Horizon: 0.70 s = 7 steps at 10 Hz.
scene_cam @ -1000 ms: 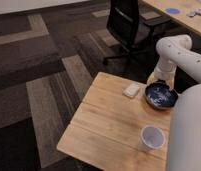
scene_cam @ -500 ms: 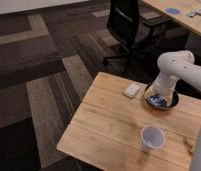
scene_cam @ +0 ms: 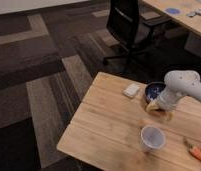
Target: Push the ceramic bowl across the table
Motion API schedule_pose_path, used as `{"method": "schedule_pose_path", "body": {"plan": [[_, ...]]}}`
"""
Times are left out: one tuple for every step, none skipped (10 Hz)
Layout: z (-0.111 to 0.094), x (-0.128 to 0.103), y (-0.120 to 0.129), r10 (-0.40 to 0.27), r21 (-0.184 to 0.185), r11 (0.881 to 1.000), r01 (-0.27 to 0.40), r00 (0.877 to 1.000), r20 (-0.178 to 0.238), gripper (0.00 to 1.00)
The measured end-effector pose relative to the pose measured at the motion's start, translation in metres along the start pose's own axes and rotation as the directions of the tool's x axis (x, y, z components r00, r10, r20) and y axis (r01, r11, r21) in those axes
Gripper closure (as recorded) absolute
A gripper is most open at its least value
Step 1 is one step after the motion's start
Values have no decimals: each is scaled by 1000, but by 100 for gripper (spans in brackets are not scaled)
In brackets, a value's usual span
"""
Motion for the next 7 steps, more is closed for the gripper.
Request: {"method": "schedule_pose_path", "body": {"plan": [[5,-16,-3,-17,2,1000,17,1000,-11,35],[6,-25,1,-31,3,1000,31,999,-11,35],[4,-49,4,-54,5,999,54,999,-1,35],[2,-71,8,-70,-1,998,70,997,19,35],[-4,-105,11,-78,-2,997,78,995,61,35],[-13,-127,11,-84,5,996,84,992,94,35],[-31,-151,20,-101,25,995,98,985,140,35]]}}
